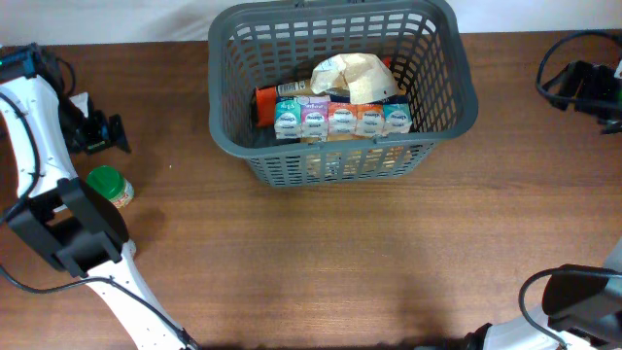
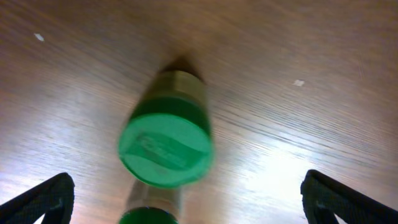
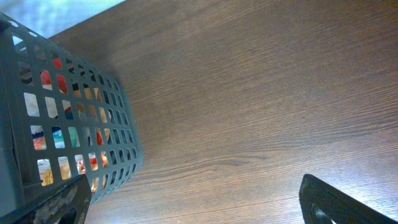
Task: Pack container
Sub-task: 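Reach the left gripper to a green-lidded jar and grasp it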
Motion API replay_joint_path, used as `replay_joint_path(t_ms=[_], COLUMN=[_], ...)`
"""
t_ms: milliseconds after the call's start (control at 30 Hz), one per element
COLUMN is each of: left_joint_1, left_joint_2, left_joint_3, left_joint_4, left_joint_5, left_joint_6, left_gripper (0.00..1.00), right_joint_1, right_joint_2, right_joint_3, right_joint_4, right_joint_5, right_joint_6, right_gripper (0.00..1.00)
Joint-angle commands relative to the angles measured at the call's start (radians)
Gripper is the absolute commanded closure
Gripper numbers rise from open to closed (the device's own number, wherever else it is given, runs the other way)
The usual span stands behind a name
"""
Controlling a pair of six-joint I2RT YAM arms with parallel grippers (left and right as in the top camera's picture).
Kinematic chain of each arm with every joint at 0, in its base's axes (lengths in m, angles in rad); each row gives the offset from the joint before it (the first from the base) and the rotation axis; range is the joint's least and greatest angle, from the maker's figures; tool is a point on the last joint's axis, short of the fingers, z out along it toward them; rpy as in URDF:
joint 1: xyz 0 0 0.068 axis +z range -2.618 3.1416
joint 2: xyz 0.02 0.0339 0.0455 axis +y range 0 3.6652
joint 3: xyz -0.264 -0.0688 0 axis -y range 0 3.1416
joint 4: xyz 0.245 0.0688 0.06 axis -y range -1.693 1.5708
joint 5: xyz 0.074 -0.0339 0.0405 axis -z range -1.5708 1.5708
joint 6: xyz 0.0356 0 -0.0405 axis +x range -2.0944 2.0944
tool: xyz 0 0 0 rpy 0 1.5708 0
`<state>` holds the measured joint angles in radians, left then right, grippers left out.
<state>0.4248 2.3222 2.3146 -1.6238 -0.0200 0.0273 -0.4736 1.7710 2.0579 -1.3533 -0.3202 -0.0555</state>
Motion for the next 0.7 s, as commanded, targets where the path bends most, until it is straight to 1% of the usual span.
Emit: replay_joint_path(t_ms=[0,67,167,300,567,667], left_joint_1=[0.024,0.026,0.025,0.023,0.023,0.023], left_joint_2=[0.030,0.034,0.035,0.035,0.035,0.035], left_joint_3=[-0.036,-0.053,-0.098,-0.201,-0.346,-0.375], left_joint_4=[0.030,0.046,0.073,0.125,0.224,0.239], left_joint_5=[-0.067,-0.067,-0.067,-0.059,-0.055,-0.055], left_joint_6=[0.068,0.104,0.110,0.160,0.162,0.162], left_gripper=[0.01,0.01,0.01,0.01,0.02,0.05], right_joint_1=[-0.005,-0.005,-0.005,-0.005,-0.005,-0.005], right_joint_2=[-0.006,-0.006,-0.006,-0.006,-0.006,-0.006], right_joint_3=[-0.006,-0.006,-0.006,-0.006,-0.006,-0.006], right_joint_4=[0.003,0.003,0.003,0.003,0.003,0.003], right_joint_5=[-0.012,-0.012,-0.012,-0.012,-0.012,-0.012], right_joint_6=[0.005,0.005,0.005,0.005,0.005,0.005], right_gripper=[0.01,0.02,0.01,0.01,0.01,0.01])
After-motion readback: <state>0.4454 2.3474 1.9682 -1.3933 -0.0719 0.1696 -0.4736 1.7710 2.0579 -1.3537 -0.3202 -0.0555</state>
